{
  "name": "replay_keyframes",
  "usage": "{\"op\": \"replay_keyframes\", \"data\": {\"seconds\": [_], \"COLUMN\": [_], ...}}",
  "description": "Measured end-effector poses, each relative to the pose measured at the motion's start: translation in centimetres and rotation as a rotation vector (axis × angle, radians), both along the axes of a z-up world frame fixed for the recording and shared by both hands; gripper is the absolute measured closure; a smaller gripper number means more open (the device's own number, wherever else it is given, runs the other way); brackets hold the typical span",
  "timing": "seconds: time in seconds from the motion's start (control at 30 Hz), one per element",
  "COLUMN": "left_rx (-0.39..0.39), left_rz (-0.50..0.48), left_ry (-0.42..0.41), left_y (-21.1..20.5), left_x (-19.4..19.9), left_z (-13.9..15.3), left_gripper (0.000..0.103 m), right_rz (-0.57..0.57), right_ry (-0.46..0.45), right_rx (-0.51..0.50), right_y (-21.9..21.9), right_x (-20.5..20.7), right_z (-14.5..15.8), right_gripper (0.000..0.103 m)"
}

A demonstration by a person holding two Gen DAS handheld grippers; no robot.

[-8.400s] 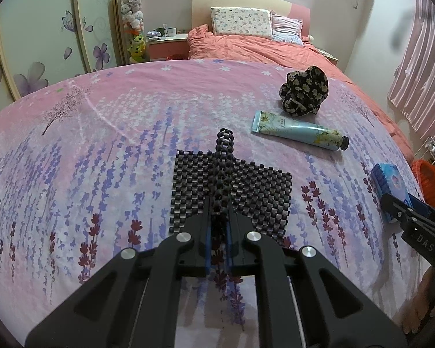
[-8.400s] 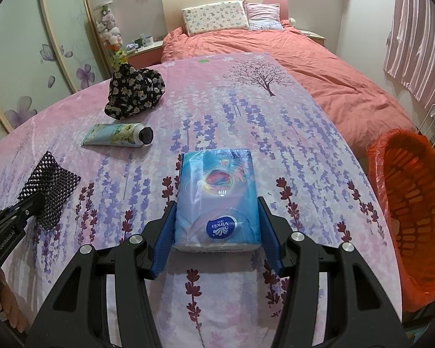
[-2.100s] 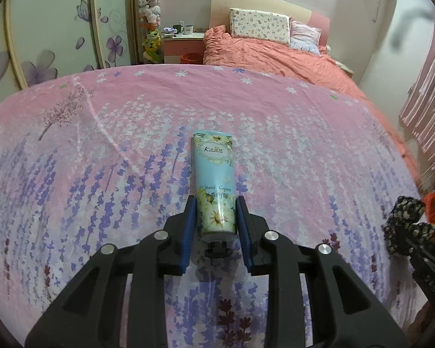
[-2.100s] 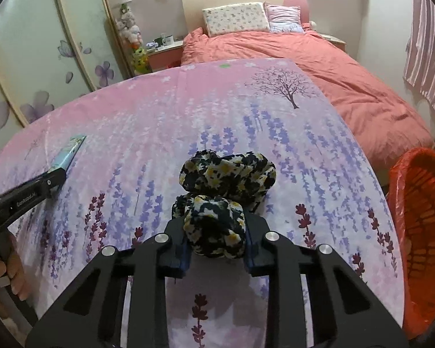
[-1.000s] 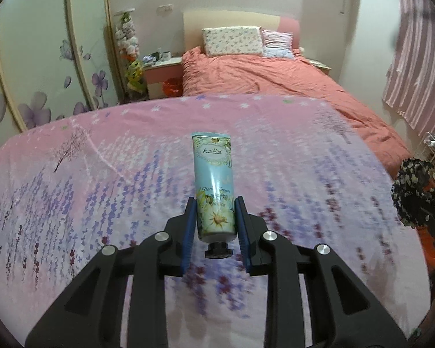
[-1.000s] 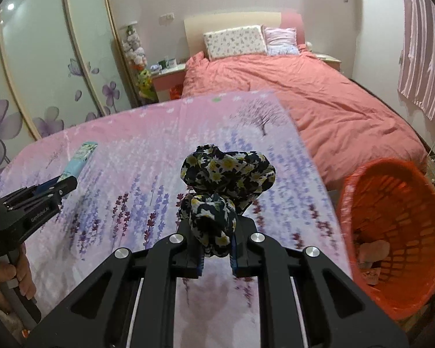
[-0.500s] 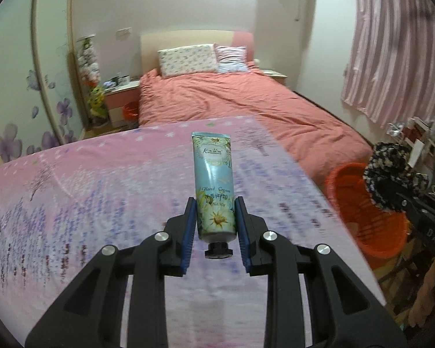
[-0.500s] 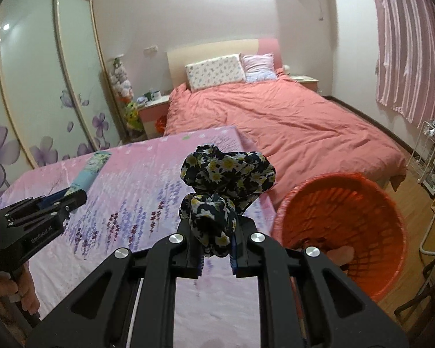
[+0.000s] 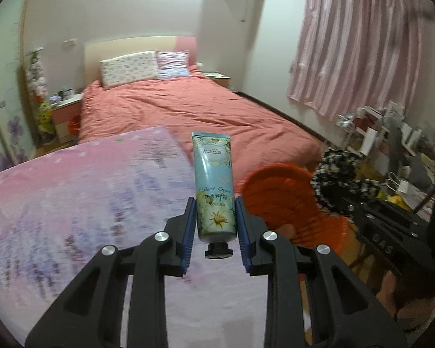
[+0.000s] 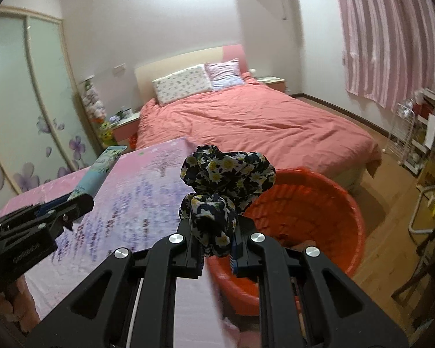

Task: Collect trash
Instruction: 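Lift and carry the lotion tube and floral cloth toward the orange basket, then open both tools over the basket, dropping the tube and cloth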

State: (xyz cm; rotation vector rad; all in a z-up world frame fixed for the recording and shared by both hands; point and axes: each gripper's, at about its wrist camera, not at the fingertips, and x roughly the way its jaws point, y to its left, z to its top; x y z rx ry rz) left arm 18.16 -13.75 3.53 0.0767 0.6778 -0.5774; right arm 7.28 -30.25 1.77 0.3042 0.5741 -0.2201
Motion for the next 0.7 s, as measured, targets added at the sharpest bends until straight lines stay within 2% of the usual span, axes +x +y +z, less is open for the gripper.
{"op": "replay_keyframes", "data": {"seconds": [0.3,0.43,0.47,0.5,0.53,0.7], "left_rx": [0.001,0.005,0.008,0.013,0.021,0.039], "left_rz": [-0.124,-0.132,-0.128,-0.12,-0.104,-0.032], "left_ry": [0.041,0.074,0.079,0.083,0.084,0.094], "left_y": [-8.1,-10.3,-10.6,-10.9,-11.1,-9.2], "left_x": [0.0,0.8,1.1,1.4,1.8,2.8], "left_z": [-2.5,-4.0,-4.5,-4.8,-5.2,-6.0], "left_gripper": [0.076,0.074,0.067,0.059,0.057,0.052], "right_rz": [-0.078,-0.071,-0.072,-0.077,-0.084,-0.109], "right_ry": [0.015,0.03,0.036,0.039,0.04,0.041], "right_rx": [0.091,0.145,0.156,0.162,0.167,0.145], "right_y": [-4.6,-6.4,-6.8,-7.0,-7.2,-7.0], "right_x": [0.3,1.3,1.6,1.6,1.6,0.1], "right_z": [-1.9,-3.1,-3.5,-3.7,-4.0,-4.2], "right_gripper": [0.089,0.08,0.076,0.064,0.053,0.04]}}
